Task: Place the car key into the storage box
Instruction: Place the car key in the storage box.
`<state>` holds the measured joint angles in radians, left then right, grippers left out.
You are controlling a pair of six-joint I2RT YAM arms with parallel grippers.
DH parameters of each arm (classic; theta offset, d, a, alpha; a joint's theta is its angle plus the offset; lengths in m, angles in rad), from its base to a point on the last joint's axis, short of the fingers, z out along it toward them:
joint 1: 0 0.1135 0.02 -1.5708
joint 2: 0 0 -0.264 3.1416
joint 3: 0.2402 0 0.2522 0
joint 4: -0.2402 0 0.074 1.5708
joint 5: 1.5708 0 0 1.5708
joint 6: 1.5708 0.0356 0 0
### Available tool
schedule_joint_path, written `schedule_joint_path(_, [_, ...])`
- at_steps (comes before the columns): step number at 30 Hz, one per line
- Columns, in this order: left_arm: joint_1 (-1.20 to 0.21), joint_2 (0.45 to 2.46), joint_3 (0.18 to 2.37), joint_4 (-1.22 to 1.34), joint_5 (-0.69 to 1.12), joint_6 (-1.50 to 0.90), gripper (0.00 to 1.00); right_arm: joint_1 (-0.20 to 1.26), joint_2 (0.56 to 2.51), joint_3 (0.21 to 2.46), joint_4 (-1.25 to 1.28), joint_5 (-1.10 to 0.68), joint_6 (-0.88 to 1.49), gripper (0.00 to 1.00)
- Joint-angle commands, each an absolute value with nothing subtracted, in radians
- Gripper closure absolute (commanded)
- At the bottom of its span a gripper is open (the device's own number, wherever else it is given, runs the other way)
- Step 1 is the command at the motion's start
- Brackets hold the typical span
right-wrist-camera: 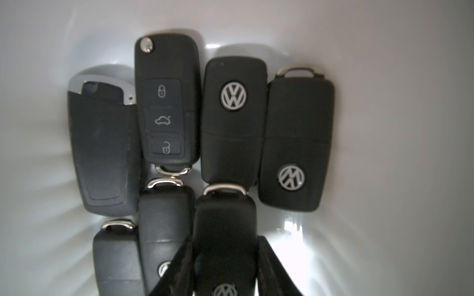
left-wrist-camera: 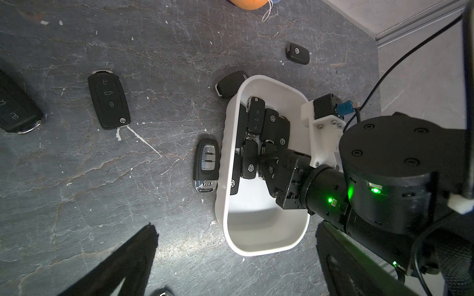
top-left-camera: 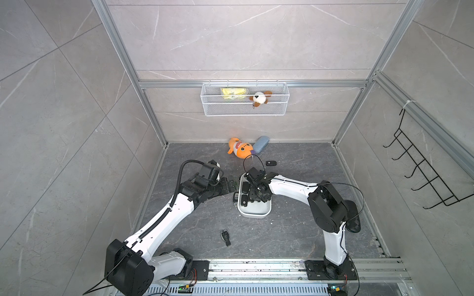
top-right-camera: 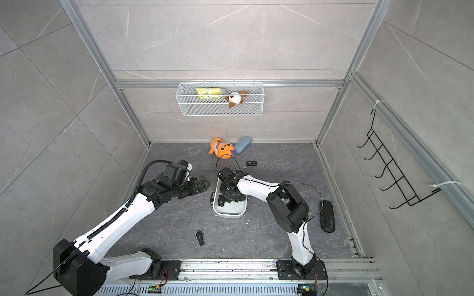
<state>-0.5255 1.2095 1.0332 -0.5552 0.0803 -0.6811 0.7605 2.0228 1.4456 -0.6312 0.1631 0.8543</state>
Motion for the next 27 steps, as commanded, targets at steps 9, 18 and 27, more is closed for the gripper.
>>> schedule_joint_path(9, [-0.517,1.195,1.031,-0.573,0.071,-0.687,0.0,0.758,2.018,1.459,-0.627,0.163,0.849,0.51])
schedule_joint_path(18, [-0.465,1.227,1.03,-0.604,0.027,-0.676,0.0,0.758,1.929,1.446,-0.601,0.142,0.815,0.45])
schedule_joint_path(27, [-0.314,1.326,1.02,-0.621,0.007,-0.646,0.0,0.76,1.765,1.352,-0.427,0.033,0.766,0.14])
